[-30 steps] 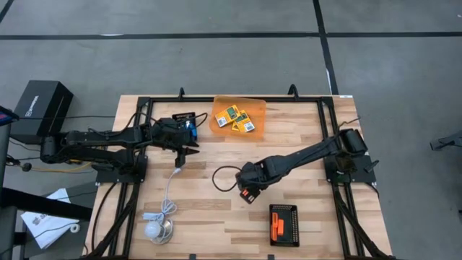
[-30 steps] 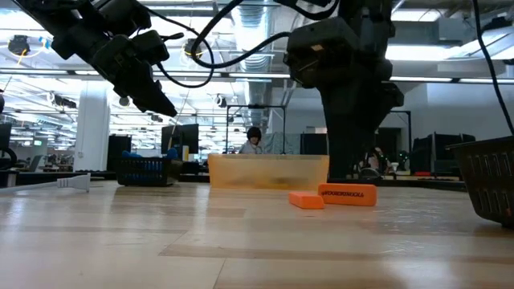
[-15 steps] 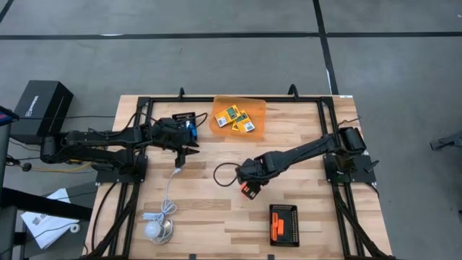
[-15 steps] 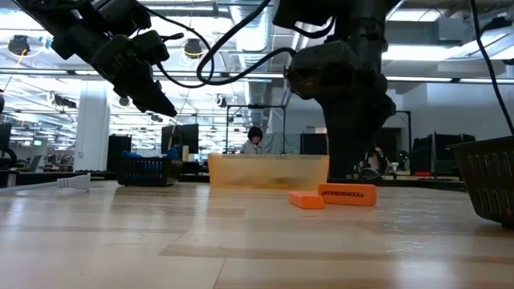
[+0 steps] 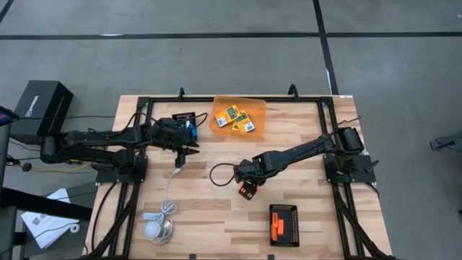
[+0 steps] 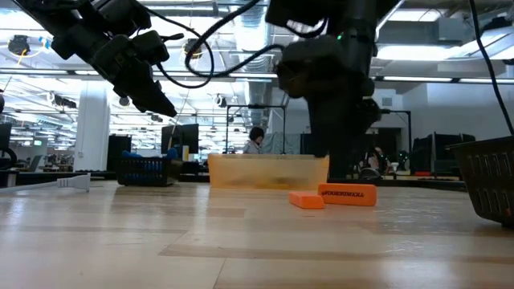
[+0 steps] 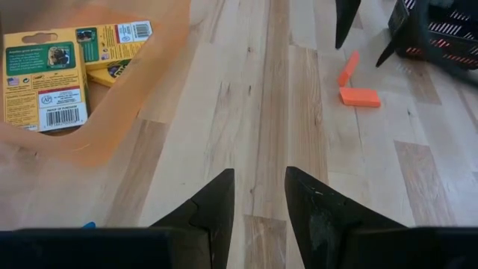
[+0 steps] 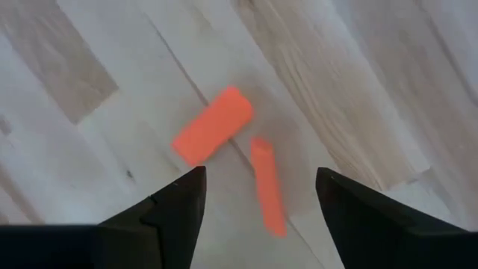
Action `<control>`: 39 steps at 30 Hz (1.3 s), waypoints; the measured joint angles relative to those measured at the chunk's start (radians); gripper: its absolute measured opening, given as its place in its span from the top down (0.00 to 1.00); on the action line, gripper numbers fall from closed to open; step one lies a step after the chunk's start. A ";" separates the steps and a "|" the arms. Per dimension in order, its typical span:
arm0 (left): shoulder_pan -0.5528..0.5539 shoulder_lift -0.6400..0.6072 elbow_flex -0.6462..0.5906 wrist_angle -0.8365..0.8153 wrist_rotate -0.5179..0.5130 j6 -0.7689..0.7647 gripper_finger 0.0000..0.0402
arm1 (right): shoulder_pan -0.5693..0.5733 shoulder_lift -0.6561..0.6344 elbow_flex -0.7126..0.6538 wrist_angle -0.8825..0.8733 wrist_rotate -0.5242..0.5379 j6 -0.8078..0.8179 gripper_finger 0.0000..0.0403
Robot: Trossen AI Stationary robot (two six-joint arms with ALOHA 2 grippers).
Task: Pick & Place School Supplies
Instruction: Put the eraser into the bottom black bin
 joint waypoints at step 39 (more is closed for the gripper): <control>0.000 0.000 -0.001 -0.014 -0.001 0.000 0.71 | -0.020 0.062 -0.006 0.014 -0.085 -0.047 0.94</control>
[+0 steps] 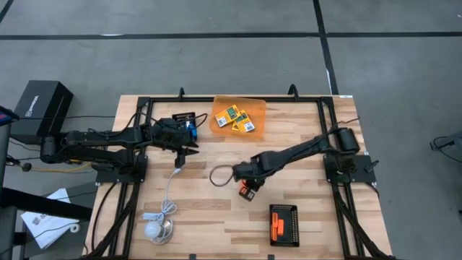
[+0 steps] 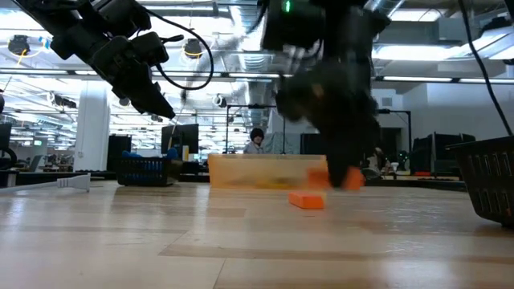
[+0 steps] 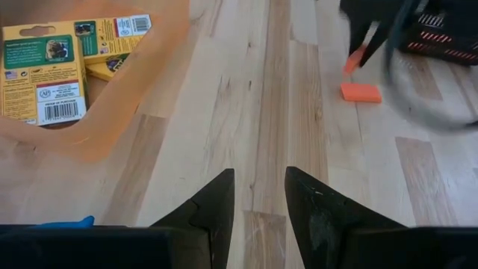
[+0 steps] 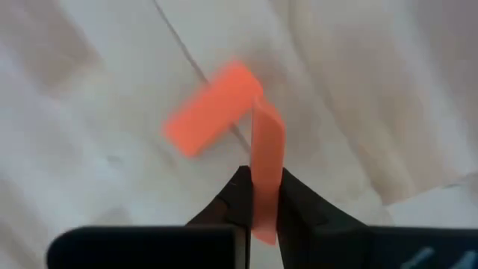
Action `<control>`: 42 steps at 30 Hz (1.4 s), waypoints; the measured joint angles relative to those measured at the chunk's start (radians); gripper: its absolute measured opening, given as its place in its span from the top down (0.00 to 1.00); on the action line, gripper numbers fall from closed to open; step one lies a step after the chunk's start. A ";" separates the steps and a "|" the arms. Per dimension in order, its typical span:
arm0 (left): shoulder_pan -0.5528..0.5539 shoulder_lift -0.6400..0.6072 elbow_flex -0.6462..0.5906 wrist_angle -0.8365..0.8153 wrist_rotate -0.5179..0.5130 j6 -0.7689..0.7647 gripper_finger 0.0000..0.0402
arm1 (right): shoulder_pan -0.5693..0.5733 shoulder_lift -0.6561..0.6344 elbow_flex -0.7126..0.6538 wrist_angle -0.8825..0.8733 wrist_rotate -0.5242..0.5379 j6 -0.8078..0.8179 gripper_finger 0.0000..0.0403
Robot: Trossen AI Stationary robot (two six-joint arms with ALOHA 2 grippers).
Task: Pick & Place School Supplies
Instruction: Put the eraser into the bottom black bin
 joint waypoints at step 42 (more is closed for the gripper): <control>0.000 0.000 0.000 0.026 0.000 0.001 0.71 | 0.519 -0.156 0.005 -0.111 0.086 1.061 0.87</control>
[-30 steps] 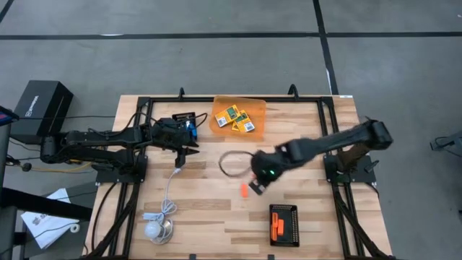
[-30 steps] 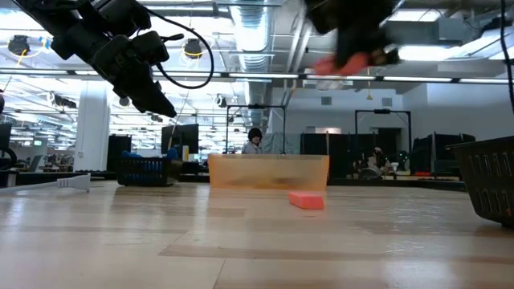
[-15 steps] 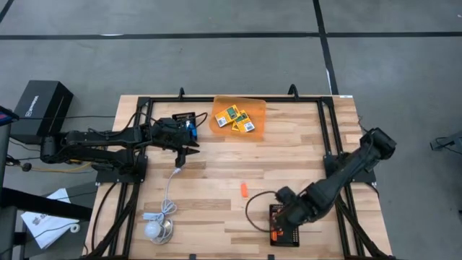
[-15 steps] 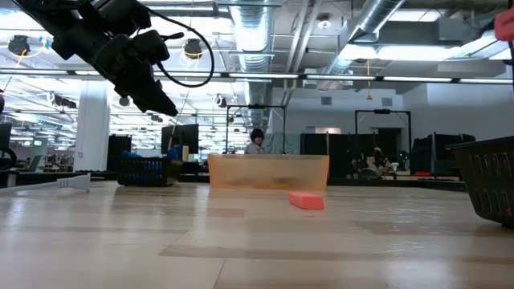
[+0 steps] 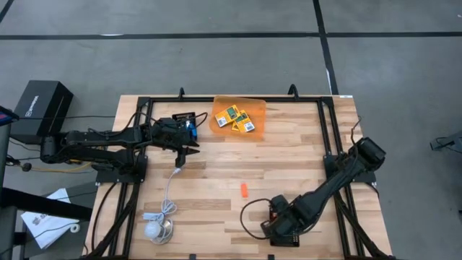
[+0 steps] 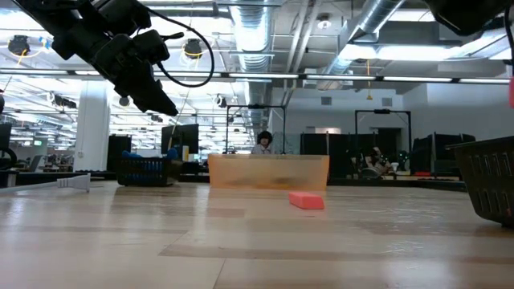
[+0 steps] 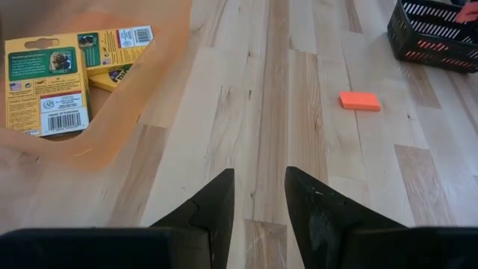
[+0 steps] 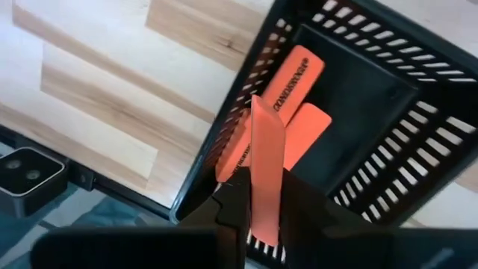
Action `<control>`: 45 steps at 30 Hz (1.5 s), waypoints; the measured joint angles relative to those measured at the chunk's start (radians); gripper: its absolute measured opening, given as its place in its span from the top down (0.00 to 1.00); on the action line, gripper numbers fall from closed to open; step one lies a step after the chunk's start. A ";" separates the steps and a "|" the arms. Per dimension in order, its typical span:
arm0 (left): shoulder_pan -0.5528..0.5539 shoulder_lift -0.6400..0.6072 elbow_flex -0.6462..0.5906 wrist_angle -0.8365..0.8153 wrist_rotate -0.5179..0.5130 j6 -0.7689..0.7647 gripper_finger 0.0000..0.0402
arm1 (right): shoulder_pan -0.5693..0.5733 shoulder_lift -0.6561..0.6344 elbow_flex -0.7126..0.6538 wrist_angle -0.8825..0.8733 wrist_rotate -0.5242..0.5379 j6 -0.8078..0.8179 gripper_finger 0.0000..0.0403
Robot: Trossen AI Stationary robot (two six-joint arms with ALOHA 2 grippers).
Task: Pick & Place School Supplies
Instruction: Put the eraser into the bottom black bin
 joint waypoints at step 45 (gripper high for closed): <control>-0.199 0.227 0.000 0.438 0.137 -0.394 1.00 | -0.358 -0.357 -0.018 -0.207 0.555 -0.596 0.97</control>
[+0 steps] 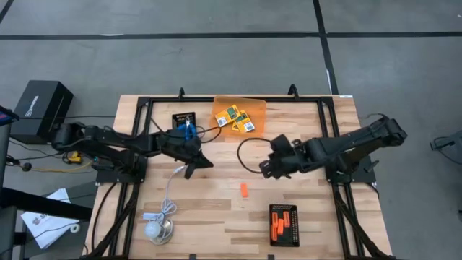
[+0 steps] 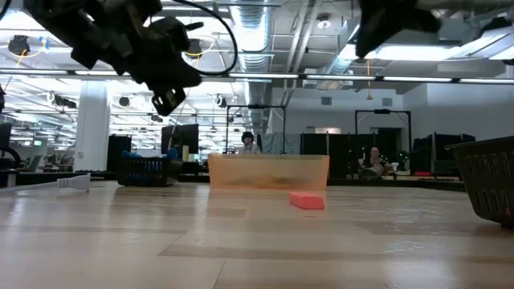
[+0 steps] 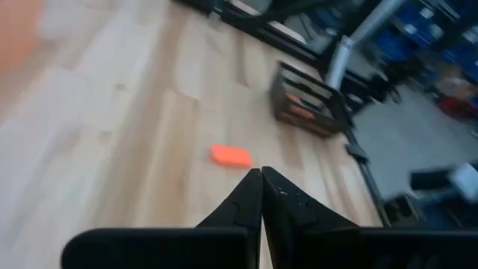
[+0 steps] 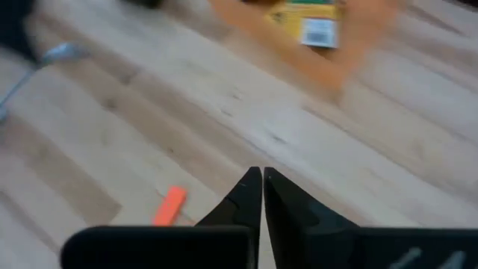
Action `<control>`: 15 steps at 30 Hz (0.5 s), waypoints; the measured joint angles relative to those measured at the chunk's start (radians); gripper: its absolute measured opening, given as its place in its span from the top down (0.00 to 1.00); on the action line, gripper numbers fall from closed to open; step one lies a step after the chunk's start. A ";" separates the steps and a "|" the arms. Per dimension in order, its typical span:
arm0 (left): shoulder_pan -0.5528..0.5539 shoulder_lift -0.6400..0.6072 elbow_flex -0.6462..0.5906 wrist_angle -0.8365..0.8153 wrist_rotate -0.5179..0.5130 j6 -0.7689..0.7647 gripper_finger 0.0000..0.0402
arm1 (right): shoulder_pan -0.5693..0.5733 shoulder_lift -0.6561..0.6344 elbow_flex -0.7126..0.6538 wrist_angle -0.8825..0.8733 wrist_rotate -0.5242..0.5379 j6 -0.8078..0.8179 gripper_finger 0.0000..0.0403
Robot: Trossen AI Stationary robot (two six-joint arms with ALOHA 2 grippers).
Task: Pick & Place School Supplies
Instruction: Put the eraser into the bottom black bin
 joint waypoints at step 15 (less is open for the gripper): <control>0.025 -0.063 0.001 0.009 -0.096 -0.050 1.00 | -0.123 -0.143 -0.714 1.222 -0.454 -0.186 1.00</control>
